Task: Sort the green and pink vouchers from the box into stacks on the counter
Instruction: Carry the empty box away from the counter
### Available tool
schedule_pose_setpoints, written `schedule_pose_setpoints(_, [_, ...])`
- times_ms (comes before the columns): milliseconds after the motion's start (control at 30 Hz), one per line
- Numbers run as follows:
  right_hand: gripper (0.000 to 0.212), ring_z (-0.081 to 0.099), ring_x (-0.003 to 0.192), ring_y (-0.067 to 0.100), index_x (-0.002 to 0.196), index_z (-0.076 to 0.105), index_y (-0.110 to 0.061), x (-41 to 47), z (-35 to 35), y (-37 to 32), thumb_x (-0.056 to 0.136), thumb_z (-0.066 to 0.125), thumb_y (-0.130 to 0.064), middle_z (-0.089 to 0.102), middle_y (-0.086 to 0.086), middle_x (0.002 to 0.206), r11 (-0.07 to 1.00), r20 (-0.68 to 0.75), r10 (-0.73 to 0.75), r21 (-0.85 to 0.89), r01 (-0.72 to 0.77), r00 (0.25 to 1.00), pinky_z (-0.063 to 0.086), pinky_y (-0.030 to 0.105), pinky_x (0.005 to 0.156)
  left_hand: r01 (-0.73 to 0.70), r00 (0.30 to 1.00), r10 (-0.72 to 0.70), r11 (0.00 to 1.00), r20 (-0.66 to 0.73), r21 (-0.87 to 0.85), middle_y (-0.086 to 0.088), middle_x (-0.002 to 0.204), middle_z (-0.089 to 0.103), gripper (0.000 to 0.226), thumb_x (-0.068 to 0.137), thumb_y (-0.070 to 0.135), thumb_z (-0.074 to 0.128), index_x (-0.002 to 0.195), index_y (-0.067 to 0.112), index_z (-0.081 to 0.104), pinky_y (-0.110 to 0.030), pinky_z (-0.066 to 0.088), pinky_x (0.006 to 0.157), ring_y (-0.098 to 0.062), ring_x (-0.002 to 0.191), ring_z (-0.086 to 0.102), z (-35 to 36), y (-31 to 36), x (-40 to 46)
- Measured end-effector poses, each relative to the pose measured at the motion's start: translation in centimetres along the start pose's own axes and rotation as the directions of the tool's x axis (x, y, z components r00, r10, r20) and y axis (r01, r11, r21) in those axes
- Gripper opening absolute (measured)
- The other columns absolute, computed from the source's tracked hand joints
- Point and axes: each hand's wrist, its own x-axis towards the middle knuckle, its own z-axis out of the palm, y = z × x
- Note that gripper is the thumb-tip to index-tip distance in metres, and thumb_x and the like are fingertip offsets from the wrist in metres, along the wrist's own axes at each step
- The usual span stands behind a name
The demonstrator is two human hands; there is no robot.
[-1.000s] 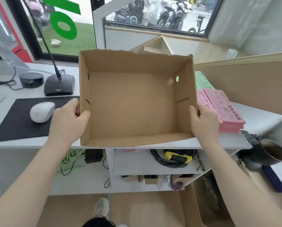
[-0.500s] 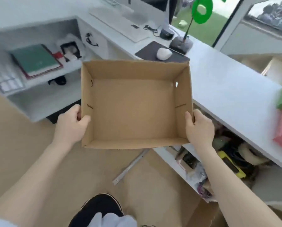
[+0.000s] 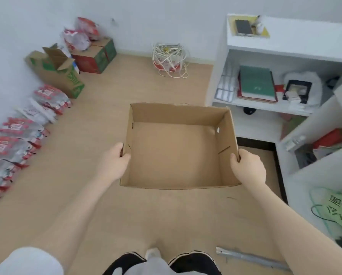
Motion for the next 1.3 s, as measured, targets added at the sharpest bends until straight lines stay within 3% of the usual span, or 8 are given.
schedule_pose_setpoints(100, [0.035, 0.043, 0.055, 0.025, 0.062, 0.033, -0.012, 3.7, 3.2, -5.2, 0.091, 0.043, -0.028, 0.047, 0.005, 0.061, 0.998, 0.051, -0.060, 0.001, 0.060, 0.997, 0.027, 0.026, 0.047, 0.067, 0.996, -0.067, 0.998, -0.053, -0.013, -0.008, 0.065, 0.042, 0.019, 0.088, 0.014, 0.049, 0.075, 0.002, 0.041, -0.034, 0.026, 0.054, -0.024, 0.062, 0.037, -2.6, -2.7, 3.8])
schedule_pose_setpoints(267, [0.037, 0.044, 0.061, 0.029, 0.061, 0.031, -0.014, 11.6, 5.7, -10.7, 0.092, 0.044, -0.028, 0.046, 0.005, 0.061, 0.996, 0.034, -0.088, 0.020, 0.088, 0.996, 0.028, 0.028, 0.050, 0.150, 0.987, -0.155, 0.983, -0.041, -0.108, -0.020, 0.078, 0.056, 0.019, 0.085, 0.020, 0.049, 0.084, 0.000, 0.049, -0.033, 0.035, 0.062, -0.024, 0.070, 0.048, -3.6, -3.4, 11.4])
schedule_pose_setpoints(433, [0.037, 0.041, 0.055, 0.024, 0.064, 0.034, -0.011, 23.6, 8.2, -14.0, 0.095, 0.042, -0.028, 0.045, 0.006, 0.060, 0.984, 0.083, -0.179, 0.014, 0.179, 0.980, 0.028, 0.027, 0.048, 0.153, 0.981, -0.165, 0.982, -0.103, -0.111, -0.004, 0.062, 0.035, 0.030, 0.086, 0.011, 0.050, 0.065, 0.013, 0.029, -0.033, 0.024, 0.056, -0.022, 0.061, 0.032, -1.9, -0.1, 21.1])
schedule_pose_setpoints(600, [0.035, 0.047, 0.060, 0.026, 0.067, 0.038, -0.010, 36.2, 9.9, -17.4, 0.096, 0.038, -0.029, 0.048, 0.006, 0.062, 0.976, 0.160, -0.216, 0.004, 0.218, 0.963, 0.033, 0.028, 0.051, 0.198, 0.967, -0.217, 0.970, -0.132, -0.140, -0.002, 0.060, 0.035, 0.032, 0.086, 0.012, 0.052, 0.065, 0.014, 0.028, -0.034, 0.025, 0.055, -0.022, 0.061, 0.032, -0.9, 3.7, 31.2])
schedule_pose_setpoints(767, [0.036, 0.045, 0.063, 0.027, 0.061, 0.032, -0.015, 48.0, 12.3, -23.1, 0.094, 0.041, -0.027, 0.040, 0.003, 0.059, 0.959, 0.239, -0.278, 0.005, 0.285, 0.930, 0.032, 0.031, 0.053, 0.245, 0.947, -0.264, 0.962, -0.184, -0.119, -0.003, 0.059, 0.038, 0.034, 0.087, 0.013, 0.053, 0.064, 0.014, 0.028, -0.029, 0.029, 0.054, -0.022, 0.060, 0.034, -1.8, 6.3, 40.8])
schedule_pose_setpoints(867, [0.036, 0.040, 0.059, 0.027, 0.060, 0.031, -0.013, 53.7, 14.7, -27.2, 0.092, 0.042, -0.025, 0.038, 0.004, 0.058, 0.948, 0.261, -0.310, 0.018, 0.317, 0.914, 0.028, 0.028, 0.049, 0.301, 0.929, -0.317, 0.948, -0.193, -0.107, -0.003, 0.061, 0.040, 0.033, 0.088, 0.016, 0.052, 0.065, 0.014, 0.028, -0.028, 0.029, 0.054, -0.022, 0.061, 0.035, -2.0, 5.4, 46.8])
schedule_pose_setpoints(1067, [0.038, 0.048, 0.069, 0.034, 0.060, 0.029, -0.017, 65.0, 22.0, -37.0, 0.092, 0.044, -0.029, 0.051, 0.015, 0.074, 0.939, 0.275, -0.318, -0.042, 0.342, 0.907, 0.037, 0.033, 0.059, 0.377, 0.891, -0.397, 0.917, -0.220, -0.130, -0.003, 0.062, 0.042, 0.033, 0.089, 0.019, 0.053, 0.066, 0.015, 0.030, -0.028, 0.030, 0.053, -0.026, 0.065, 0.041, -2.2, 1.4, 61.7])
schedule_pose_setpoints(1300, [0.039, 0.044, 0.069, 0.032, 0.060, 0.026, -0.017, 77.5, 30.9, -51.6, 0.094, 0.044, -0.026, 0.048, 0.013, 0.073, 0.939, 0.306, -0.312, -0.044, 0.340, 0.899, 0.032, 0.032, 0.058, 0.472, 0.856, -0.471, 0.880, -0.213, -0.047, -0.007, 0.064, 0.049, 0.029, 0.090, 0.026, 0.053, 0.072, 0.012, 0.034, -0.033, 0.034, 0.057, -0.030, 0.066, 0.050, -6.9, -2.8, 80.2])
